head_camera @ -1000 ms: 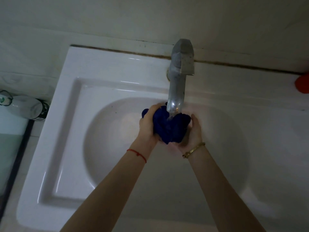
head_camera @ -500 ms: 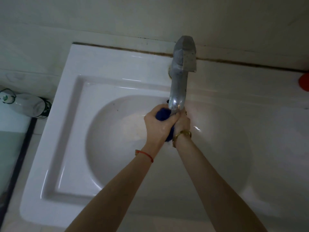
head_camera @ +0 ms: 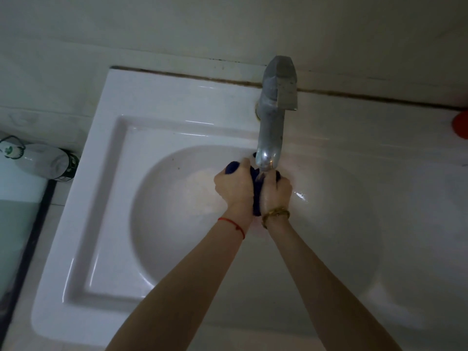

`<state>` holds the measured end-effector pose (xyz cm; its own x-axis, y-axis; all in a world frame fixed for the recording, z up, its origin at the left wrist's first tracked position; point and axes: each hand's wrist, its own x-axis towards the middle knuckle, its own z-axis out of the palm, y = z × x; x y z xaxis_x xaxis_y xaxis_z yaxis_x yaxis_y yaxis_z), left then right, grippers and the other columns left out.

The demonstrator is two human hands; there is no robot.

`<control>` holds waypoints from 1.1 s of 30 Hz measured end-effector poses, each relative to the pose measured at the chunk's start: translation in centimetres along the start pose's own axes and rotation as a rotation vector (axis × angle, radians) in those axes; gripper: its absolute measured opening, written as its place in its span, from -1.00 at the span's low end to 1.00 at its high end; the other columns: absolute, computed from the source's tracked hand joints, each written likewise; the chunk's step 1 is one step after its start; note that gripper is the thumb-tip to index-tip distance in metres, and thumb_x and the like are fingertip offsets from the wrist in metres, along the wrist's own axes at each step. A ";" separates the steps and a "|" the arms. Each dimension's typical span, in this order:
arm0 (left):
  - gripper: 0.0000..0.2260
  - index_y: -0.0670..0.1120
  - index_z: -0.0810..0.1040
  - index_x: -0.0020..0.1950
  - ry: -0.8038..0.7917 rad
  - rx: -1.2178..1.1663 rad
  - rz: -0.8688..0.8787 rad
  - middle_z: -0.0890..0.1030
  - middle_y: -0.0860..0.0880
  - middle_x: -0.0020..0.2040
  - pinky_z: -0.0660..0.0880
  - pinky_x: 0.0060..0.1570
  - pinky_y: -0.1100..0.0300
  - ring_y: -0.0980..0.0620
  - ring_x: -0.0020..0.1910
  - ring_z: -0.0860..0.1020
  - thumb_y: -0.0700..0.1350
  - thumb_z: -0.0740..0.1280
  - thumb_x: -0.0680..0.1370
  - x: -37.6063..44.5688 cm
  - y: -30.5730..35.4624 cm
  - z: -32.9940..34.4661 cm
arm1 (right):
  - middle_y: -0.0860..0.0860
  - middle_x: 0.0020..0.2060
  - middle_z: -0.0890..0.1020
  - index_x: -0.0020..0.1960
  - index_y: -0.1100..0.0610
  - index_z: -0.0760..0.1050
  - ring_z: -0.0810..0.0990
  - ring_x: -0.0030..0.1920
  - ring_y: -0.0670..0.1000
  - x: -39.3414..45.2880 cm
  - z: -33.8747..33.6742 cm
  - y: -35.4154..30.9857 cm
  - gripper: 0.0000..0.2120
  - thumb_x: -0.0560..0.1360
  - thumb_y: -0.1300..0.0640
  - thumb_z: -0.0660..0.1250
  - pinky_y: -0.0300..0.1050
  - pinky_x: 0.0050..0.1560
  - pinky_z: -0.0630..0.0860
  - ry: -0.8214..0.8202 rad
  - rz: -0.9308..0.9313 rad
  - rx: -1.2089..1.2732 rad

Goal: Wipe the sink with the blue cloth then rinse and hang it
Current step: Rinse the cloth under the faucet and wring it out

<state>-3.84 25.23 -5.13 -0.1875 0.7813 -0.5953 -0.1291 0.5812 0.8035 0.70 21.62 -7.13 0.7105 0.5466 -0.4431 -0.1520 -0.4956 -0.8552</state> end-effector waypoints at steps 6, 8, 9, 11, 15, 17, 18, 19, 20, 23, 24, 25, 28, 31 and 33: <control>-0.64 -0.02 0.46 -0.45 -0.185 0.056 0.271 0.50 0.06 -0.48 0.47 -0.31 0.24 0.13 -0.42 0.48 -0.25 0.45 0.50 -0.9 -0.2 -1.9 | 0.14 0.07 0.67 0.13 0.10 0.61 0.62 0.10 0.16 0.2 -1.2 -1.5 -0.42 0.31 -0.30 0.36 0.15 0.20 0.51 -0.368 0.604 0.262; -0.85 -0.09 0.60 -0.25 -0.288 0.084 0.372 0.65 0.02 -0.26 0.59 -0.11 0.17 0.11 -0.21 0.63 -0.28 0.47 0.47 -1.1 -0.3 -2.5 | 0.14 -0.01 0.70 0.10 0.11 0.63 0.66 -0.01 0.15 0.0 -2.0 -1.9 -0.48 0.42 -0.29 0.30 0.13 0.03 0.59 -0.468 0.693 0.348; -0.91 -0.13 0.63 -0.14 -0.342 0.091 0.418 0.68 0.01 -0.12 0.61 0.02 0.10 0.08 -0.07 0.65 -0.28 0.49 0.46 -1.1 -0.3 -2.8 | 0.13 -0.08 0.71 0.04 0.13 0.64 0.69 -0.11 0.14 -0.1 -2.4 -2.1 -0.51 0.45 -0.28 0.28 0.07 -0.10 0.62 -0.495 0.725 0.422; -0.75 -0.21 0.63 0.10 -0.429 0.126 0.469 0.67 0.12 0.06 0.56 0.20 0.12 0.12 0.10 0.62 -0.29 0.51 0.45 -1.0 -0.8 -3.0 | 0.12 -0.18 0.70 -0.05 0.17 0.63 0.70 -0.23 0.11 0.0 -2.4 -2.3 -0.56 0.49 -0.20 0.25 -0.02 -0.24 0.64 -0.467 0.764 0.538; -0.75 -0.14 0.63 0.07 -0.426 0.105 0.399 0.69 -0.06 0.02 0.60 0.17 -0.06 -0.02 0.07 0.66 -0.27 0.53 0.43 -1.4 -1.0 -2.7 | 0.03 -0.08 0.63 0.05 0.10 0.55 0.61 -0.08 0.03 0.3 0.0 -1.7 -0.71 0.51 -0.08 0.23 -0.03 -0.02 0.57 -0.231 0.535 0.418; -0.87 -0.22 0.56 -0.17 -0.365 0.069 0.373 0.63 -0.10 -0.22 0.64 -0.06 0.06 -0.01 -0.16 0.63 -0.31 0.51 0.41 -1.7 -0.8 -2.4 | 0.06 -0.18 0.66 -0.11 0.12 0.60 0.64 -0.15 0.07 -0.1 0.7 -1.5 -0.75 0.49 -0.04 0.25 -0.01 -0.11 0.60 -0.089 0.479 0.351; -0.84 -0.22 0.52 -0.26 -0.329 0.060 0.368 0.58 -0.07 -0.31 0.60 -0.17 0.11 0.01 -0.24 0.58 -0.31 0.49 0.40 -1.7 -0.7 -2.2 | 0.06 -0.25 0.66 -0.21 0.11 0.60 0.64 -0.19 0.09 -0.2 0.9 -1.6 -0.76 0.49 -0.01 0.27 0.00 -0.14 0.61 -0.025 0.451 0.339; -0.82 -0.18 0.49 -0.32 -0.300 0.043 0.367 0.54 -0.04 -0.37 0.57 -0.23 0.12 0.03 -0.29 0.53 -0.32 0.46 0.40 -1.6 -0.5 -2.0 | 0.05 -0.31 0.66 -0.28 0.11 0.59 0.64 -0.22 0.10 -0.2 1.0 -1.7 -0.75 0.48 0.02 0.28 -0.01 -0.15 0.61 0.033 0.422 0.329; -0.77 -0.14 0.47 -0.36 -0.279 0.018 0.356 0.51 0.00 -0.40 0.53 -0.27 0.13 0.04 -0.32 0.50 -0.35 0.44 0.40 -1.4 -0.4 -1.8 | 0.04 -0.35 0.64 -0.33 0.11 0.57 0.63 -0.24 0.10 -0.3 1.1 -1.8 -0.74 0.49 0.05 0.28 -0.01 -0.15 0.59 0.079 0.385 0.305; -0.61 -0.05 0.33 -0.47 -0.177 -0.031 0.300 0.40 0.05 -0.48 0.39 -0.34 0.18 0.05 -0.39 0.38 -0.43 0.35 0.41 -1.1 0.0 -1.2 | 0.00 -0.47 0.53 -0.43 0.12 0.44 0.53 -0.33 0.06 -0.4 1.3 -2.2 -0.67 0.51 0.13 0.25 -0.07 -0.21 0.50 0.145 0.280 0.250; -0.60 -0.06 0.29 -0.48 -0.142 -0.048 0.272 0.35 0.02 -0.49 0.35 -0.36 0.18 0.05 -0.41 0.34 -0.42 0.34 0.41 -1.0 0.1 -1.0 | -0.01 -0.50 0.49 -0.45 0.13 0.40 0.49 -0.38 0.02 -0.6 1.3 -2.2 -0.64 0.52 0.16 0.24 -0.13 -0.28 0.45 0.149 0.230 0.227; -0.59 -0.06 0.27 -0.49 -0.104 -0.058 0.240 0.32 -0.01 -0.50 0.32 -0.36 0.17 0.04 -0.42 0.31 -0.41 0.32 0.42 -0.8 0.1 -0.9 | -0.01 -0.51 0.47 -0.46 0.13 0.38 0.45 -0.41 -0.01 -0.7 1.3 -2.2 -0.62 0.53 0.18 0.22 -0.16 -0.34 0.41 0.148 0.172 0.206; -0.55 0.00 0.30 -0.59 -0.028 -0.103 0.067 0.34 -0.01 -0.53 0.35 -0.31 0.11 0.00 -0.42 0.34 -0.37 0.30 0.42 -0.3 0.1 -0.6 | 0.00 -0.53 0.48 -0.50 0.11 0.38 0.45 -0.42 0.00 -1.1 1.0 -1.7 -0.62 0.50 0.18 0.20 -0.08 -0.35 0.40 0.128 0.034 0.164; -0.56 0.00 0.35 -0.57 -0.041 -0.161 -0.139 0.37 0.05 -0.56 0.40 -0.35 0.16 0.04 -0.45 0.38 -0.35 0.31 0.45 -0.5 0.5 -0.7 | 0.00 -0.51 0.50 -0.48 0.10 0.38 0.47 -0.39 0.02 -1.4 0.3 -1.4 -0.69 0.43 0.10 0.17 -0.10 -0.33 0.39 0.072 0.006 0.131; -0.72 -0.08 0.49 -0.39 -0.096 -0.141 -0.110 0.53 0.03 -0.45 0.49 -0.38 0.22 0.05 -0.36 0.52 -0.31 0.36 0.51 -1.1 0.8 -0.9 | 0.05 -0.41 0.54 -0.39 0.12 0.43 0.51 -0.29 0.06 -1.4 -0.3 -1.2 -0.74 0.44 0.07 0.18 -0.08 -0.25 0.42 0.033 0.085 0.191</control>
<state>-4.64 24.68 -3.81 -0.0718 0.7367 -0.6724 -0.2802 0.6321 0.7225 0.12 21.29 -5.39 0.7112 0.4841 -0.5097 -0.3377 -0.4006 -0.8517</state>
